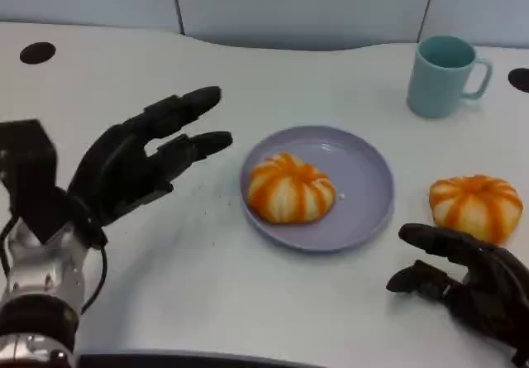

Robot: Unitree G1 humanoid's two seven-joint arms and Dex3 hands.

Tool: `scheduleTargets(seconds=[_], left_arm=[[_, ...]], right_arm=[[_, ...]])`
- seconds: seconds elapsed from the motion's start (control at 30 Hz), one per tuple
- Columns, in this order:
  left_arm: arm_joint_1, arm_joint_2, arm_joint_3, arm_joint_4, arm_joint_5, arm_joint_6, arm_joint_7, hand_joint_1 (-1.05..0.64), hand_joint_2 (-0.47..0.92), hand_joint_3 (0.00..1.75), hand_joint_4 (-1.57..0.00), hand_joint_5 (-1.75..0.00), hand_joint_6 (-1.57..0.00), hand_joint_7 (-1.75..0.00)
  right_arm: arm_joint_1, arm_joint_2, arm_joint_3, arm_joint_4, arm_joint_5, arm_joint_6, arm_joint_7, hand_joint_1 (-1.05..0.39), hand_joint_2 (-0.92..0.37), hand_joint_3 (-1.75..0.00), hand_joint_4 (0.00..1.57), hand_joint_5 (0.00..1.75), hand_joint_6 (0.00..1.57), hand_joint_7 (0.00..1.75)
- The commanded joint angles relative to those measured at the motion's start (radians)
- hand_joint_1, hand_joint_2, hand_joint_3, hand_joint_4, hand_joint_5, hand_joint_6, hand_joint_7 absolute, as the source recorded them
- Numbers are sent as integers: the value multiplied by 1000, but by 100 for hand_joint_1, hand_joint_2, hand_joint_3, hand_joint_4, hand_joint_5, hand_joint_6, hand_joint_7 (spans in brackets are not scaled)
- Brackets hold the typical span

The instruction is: Grasp the bread from the table and place it into the plate.

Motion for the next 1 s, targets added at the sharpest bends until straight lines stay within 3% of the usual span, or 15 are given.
scheduleTargets(seconds=[0.03, 0.27, 0.47, 1.0], left_arm=[[74, 6, 37, -140, -85, 168, -10, -66, 92, 31, -38, -52, -44, -7], [203, -6, 73, -313, -171, 341, 21, -60, 92, 31, -47, -60, -54, -9], [289, -4, 94, -409, -222, 440, 23, -56, 92, 37, -38, -72, -54, -4], [430, -40, 113, -540, -238, 527, 160, -52, 92, 33, -44, -99, -67, -6]], right_arm=[[19, -14, 0, 15, -5, 10, -9, -41, -92, -9, 57, 107, 97, 2], [20, -15, 0, 16, -8, 4, -8, -40, -92, -11, 57, 108, 97, 2], [19, -16, 0, 19, -9, 3, -2, -40, -92, -11, 56, 109, 97, 2], [18, -19, 0, 14, -8, 11, -5, -40, -92, -11, 56, 110, 97, 2]])
